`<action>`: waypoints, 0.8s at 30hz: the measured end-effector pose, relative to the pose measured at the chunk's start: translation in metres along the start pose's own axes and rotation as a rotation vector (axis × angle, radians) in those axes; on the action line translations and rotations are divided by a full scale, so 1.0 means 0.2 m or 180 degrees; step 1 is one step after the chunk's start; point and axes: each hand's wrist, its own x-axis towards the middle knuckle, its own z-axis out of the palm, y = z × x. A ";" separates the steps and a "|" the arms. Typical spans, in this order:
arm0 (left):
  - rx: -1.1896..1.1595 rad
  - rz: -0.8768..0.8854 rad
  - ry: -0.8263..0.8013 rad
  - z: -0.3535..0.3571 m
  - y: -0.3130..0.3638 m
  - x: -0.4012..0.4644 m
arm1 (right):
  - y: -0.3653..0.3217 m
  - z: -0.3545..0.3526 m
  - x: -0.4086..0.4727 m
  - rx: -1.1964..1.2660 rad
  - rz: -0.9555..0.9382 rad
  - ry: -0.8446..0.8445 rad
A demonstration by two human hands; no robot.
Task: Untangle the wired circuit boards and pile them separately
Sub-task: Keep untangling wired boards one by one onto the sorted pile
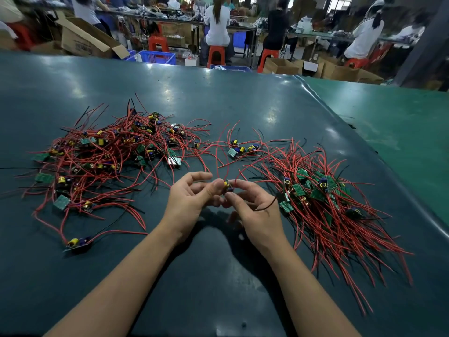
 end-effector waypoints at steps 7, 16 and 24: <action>0.0115 -0.0272 -0.0507 -0.01 0.00 0.00 | -0.02 -0.02 -0.02 0.0362 0.0182 -0.0348; 0.0321 -0.0336 -0.0197 0.00 0.02 0.00 | 0.01 0.00 0.01 0.0138 0.0009 0.0219; 0.0485 -0.0379 -0.0534 0.02 0.04 -0.03 | -0.03 -0.05 0.04 0.1433 0.0613 0.0362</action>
